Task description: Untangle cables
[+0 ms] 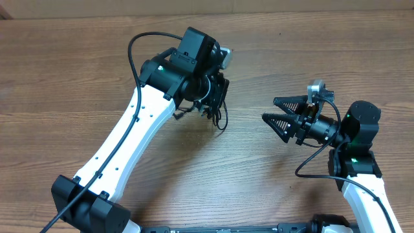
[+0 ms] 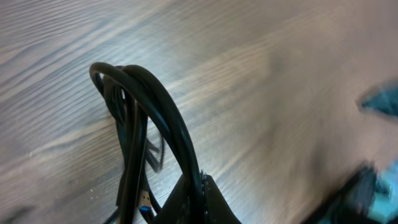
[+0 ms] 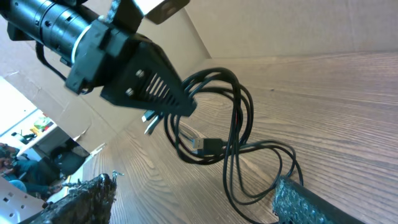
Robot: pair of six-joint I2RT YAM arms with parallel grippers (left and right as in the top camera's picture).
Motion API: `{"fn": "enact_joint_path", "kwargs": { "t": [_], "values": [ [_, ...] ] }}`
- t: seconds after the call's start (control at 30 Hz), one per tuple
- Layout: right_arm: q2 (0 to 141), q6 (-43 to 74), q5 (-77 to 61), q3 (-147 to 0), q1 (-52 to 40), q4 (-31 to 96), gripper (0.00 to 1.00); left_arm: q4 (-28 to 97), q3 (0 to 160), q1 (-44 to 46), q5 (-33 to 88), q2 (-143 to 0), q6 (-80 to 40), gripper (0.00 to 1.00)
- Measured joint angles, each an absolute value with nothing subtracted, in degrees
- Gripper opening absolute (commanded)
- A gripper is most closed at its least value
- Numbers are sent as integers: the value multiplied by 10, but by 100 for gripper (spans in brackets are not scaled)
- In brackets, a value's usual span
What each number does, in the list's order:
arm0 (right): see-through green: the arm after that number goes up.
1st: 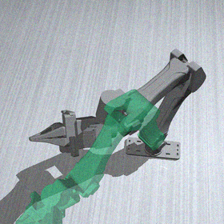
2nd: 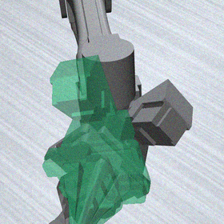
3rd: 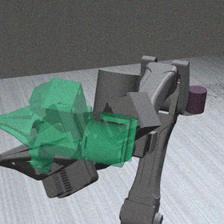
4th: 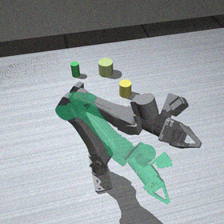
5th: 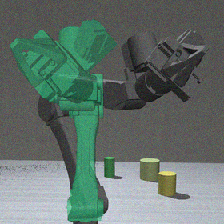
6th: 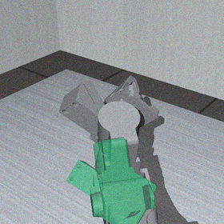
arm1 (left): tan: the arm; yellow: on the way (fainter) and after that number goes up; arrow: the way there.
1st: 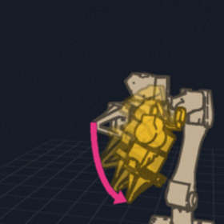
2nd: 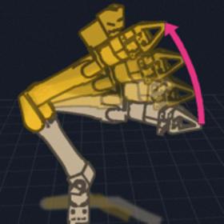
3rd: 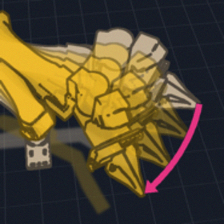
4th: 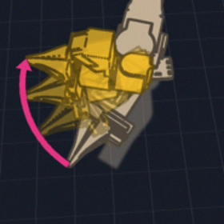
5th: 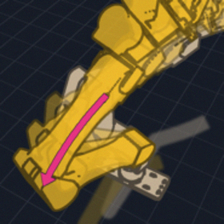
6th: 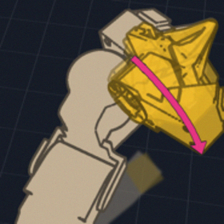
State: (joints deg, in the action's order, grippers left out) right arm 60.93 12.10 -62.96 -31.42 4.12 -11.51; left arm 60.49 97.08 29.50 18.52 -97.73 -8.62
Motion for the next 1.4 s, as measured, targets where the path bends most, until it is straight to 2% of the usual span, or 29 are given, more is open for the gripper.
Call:
{"fn": "enact_joint_path", "kwargs": {
  "t": [0.13,0.4,0.87,1.03,1.2,1.27,1.33,1.4],
  "values": [
    [609,100,-630,-314,41,-115,80,617,971,295,269,-977,26,4],
    [609,18,-629,-314,41,-96,77,618,971,295,404,-977,142,4],
    [609,-48,-606,-314,41,-94,76,628,971,295,525,-977,195,4],
    [609,-63,-596,-314,41,-94,72,628,971,295,541,-977,197,4],
    [609,-67,-594,-314,41,-94,61,617,971,295,579,-977,197,4],
    [609,-69,-593,-314,41,-94,45,615,971,295,594,-977,197,4],
    [609,-69,-591,-314,41,-93,38,615,971,295,604,-977,197,4],
    [609,-70,-592,-314,41,-94,36,615,971,295,608,-977,197,4]
  ]
}}
